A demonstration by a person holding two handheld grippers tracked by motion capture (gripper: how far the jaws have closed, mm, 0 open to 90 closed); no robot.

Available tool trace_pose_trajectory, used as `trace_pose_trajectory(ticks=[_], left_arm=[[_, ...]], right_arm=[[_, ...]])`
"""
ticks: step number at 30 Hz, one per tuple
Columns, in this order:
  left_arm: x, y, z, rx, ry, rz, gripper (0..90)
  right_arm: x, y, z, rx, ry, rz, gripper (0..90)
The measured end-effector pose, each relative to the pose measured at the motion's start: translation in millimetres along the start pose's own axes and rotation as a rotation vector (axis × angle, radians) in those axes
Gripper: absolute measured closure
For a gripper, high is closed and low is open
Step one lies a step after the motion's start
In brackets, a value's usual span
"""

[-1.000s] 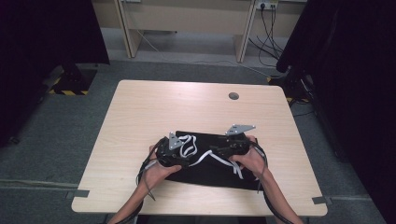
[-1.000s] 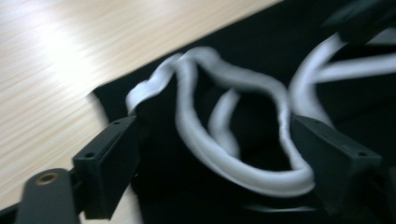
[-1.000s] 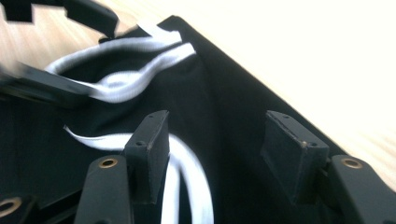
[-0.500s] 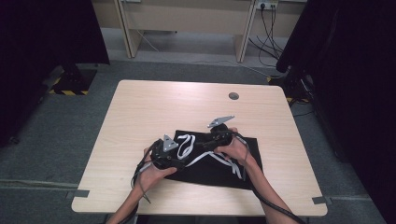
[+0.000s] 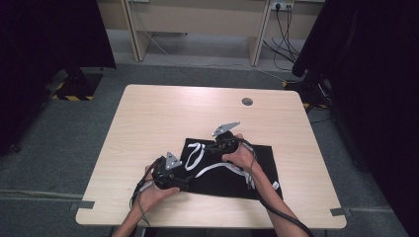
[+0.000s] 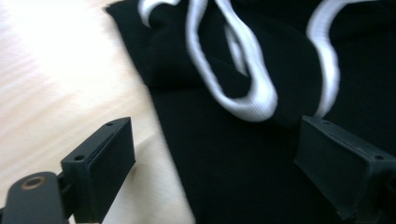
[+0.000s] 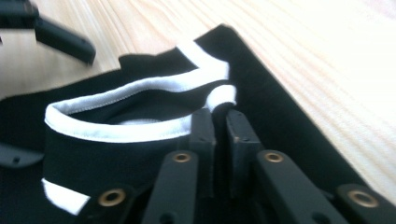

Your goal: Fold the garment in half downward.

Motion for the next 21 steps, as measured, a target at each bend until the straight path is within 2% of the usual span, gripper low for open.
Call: trace_pose_trajectory(ticks=[3,7,8,9,10,11,12,13,14,15,17,21], left_arm=[[-5.8,-7.1,-13.8,-0.019,0.016,-0.003,10.9],[-8.2,-13.2,-14.8,-0.034,0.005,-0.023,10.8],[-8.7,-16.6,-12.6,-0.027,-0.005,-0.035,10.7],[-9.0,-23.6,-5.4,-0.019,-0.027,-0.055,10.4],[-8.9,-26.6,-1.4,-0.016,-0.036,-0.063,9.9],[-8.9,-26.6,-1.4,-0.016,-0.036,-0.063,9.3],[-8.9,-29.7,2.2,-0.01,-0.045,-0.074,9.3],[-9.2,-33.1,5.1,-0.01,-0.053,-0.084,9.3],[-9.7,-39.6,9.1,-0.027,-0.076,-0.107,9.3],[-9.7,-39.6,9.1,-0.027,-0.076,-0.107,9.3],[-10.1,-45.1,13.0,-0.029,-0.088,-0.12,9.3],[-12.5,-50.9,17.2,-0.022,-0.087,-0.126,9.3]], right_arm=[[4.1,-13.4,3.7,0.012,-0.023,-0.05,86.9],[7.8,-20.9,14.0,0.009,-0.063,-0.078,87.0],[8.4,-23.1,19.3,0.002,-0.082,-0.083,87.0],[8.9,-26.9,31.6,-0.016,-0.126,-0.091,86.8],[8.8,-28.4,38.3,-0.027,-0.149,-0.094,86.7],[8.8,-28.4,38.3,-0.027,-0.149,-0.094,86.7],[8.3,-29.7,45.8,-0.036,-0.175,-0.098,86.6],[7.3,-31.1,53.9,-0.042,-0.198,-0.097,86.5],[4.9,-33.4,69.4,-0.06,-0.244,-0.094,85.9],[4.9,-33.4,69.4,-0.06,-0.244,-0.094,85.9],[2.5,-36.2,84.5,-0.061,-0.274,-0.104,84.3],[-0.5,-38.6,108.7,-0.043,-0.324,-0.115,81.1]])
Point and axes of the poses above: each handheld gripper's, and its own axes: y roughly forward along the jaws, x roughly out of its top, z roughly to its left, the point moved 4 cm from there along y, roughly forward along the jaws, and after that the axes turned 1 degree about x, right-handed, at the moved point
